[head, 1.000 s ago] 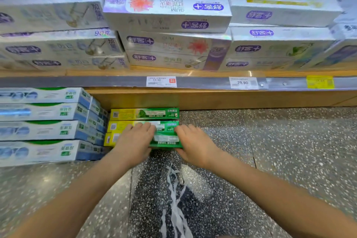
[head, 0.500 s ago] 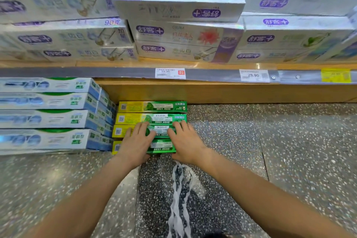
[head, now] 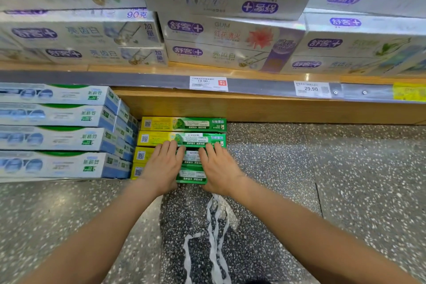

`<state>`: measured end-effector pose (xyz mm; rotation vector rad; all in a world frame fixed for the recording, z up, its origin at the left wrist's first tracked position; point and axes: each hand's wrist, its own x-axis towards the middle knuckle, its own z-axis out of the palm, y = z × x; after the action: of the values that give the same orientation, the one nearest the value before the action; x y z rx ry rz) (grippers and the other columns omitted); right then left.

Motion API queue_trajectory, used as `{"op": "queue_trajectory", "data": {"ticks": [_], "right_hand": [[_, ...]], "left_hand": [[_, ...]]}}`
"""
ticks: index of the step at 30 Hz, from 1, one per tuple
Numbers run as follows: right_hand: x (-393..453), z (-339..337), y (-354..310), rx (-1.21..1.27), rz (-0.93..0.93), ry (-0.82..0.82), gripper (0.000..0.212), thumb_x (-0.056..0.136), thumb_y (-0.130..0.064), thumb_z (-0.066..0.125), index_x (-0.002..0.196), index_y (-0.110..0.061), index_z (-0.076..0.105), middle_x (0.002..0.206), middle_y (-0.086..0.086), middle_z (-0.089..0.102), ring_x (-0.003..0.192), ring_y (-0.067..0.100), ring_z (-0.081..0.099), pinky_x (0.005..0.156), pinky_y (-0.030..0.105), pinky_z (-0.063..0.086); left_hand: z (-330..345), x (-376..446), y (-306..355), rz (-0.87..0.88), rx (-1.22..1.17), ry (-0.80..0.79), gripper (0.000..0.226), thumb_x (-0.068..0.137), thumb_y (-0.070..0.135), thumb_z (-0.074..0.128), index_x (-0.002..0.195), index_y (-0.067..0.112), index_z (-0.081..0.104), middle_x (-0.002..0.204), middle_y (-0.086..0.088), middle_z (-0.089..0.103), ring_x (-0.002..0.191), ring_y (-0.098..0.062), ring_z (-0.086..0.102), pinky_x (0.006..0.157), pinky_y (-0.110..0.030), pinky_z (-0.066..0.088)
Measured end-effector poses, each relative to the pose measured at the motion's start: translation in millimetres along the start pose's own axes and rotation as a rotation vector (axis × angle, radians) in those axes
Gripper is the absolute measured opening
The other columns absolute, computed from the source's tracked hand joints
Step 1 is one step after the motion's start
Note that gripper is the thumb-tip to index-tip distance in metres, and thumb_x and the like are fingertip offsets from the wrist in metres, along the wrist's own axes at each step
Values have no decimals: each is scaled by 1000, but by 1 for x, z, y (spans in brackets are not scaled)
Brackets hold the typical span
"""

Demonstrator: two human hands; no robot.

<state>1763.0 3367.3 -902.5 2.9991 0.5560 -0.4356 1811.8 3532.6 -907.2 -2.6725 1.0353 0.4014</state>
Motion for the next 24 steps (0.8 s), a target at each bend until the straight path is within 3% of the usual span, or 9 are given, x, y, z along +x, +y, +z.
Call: {"op": "queue_trajectory", "data": {"ticks": [4,7,9,11,13,16,18,20,24], "right_hand": [[-14,-4,-2,19,26,-28,87,79,-58,59,137,0,29,123,15,40,109,28,41,95,39,37],[-32,-32,7,53,-8,40,82,60,-65,68,114,-4,58,97,6,60,85,21,53,76,31,48],[-49,-73,21,47,-34,92,77,53,-64,71,103,-6,64,85,3,60,74,19,53,67,28,48],[-72,-133,37,-2,-45,89,79,48,-62,74,102,-5,64,84,6,60,73,22,54,66,31,49],[-97,-204,51,-54,-39,60,84,42,-63,75,101,-5,63,84,7,61,75,24,56,65,33,51],[-136,-320,62,-96,-12,57,85,39,-62,73,101,-5,64,82,6,61,74,24,56,67,32,47],[-160,-399,61,-105,-9,90,86,40,-61,72,103,-4,61,84,7,60,76,25,53,71,36,35],[-181,-477,58,-110,-31,135,88,41,-61,68,108,-5,54,86,7,59,79,25,47,71,35,28],[-216,-634,32,-120,-104,234,88,43,-70,60,104,-7,63,84,5,63,74,24,55,69,35,44]], "left_hand": [[-7,-6,1,49,-76,10,104,7,37,84,100,4,48,85,-13,54,69,-29,57,59,-34,50],[-35,-16,2,75,-162,-26,104,19,49,83,105,4,47,88,-12,60,74,-27,61,62,-31,52],[-81,-28,10,90,-211,-75,102,44,56,80,122,1,45,107,-13,57,97,-29,57,82,-36,50],[-137,-43,18,82,-275,-105,94,73,50,67,142,6,22,135,-7,38,124,-28,36,105,-36,30],[-203,-60,22,21,-350,-71,92,78,47,65,145,12,13,140,-4,31,128,-26,27,109,-35,21],[-317,-96,13,-23,-350,47,97,68,53,72,142,11,25,134,-6,41,122,-26,38,103,-36,32],[-392,-131,0,-24,-271,103,104,39,64,80,124,10,53,108,-5,61,95,-23,59,77,-35,51],[-457,-168,-16,-20,-291,173,110,21,64,82,113,11,55,89,-3,65,75,-23,63,61,-36,53],[-611,-253,-52,-147,-307,60,106,54,69,73,137,17,31,124,-3,50,111,-27,50,87,-43,42]]}}
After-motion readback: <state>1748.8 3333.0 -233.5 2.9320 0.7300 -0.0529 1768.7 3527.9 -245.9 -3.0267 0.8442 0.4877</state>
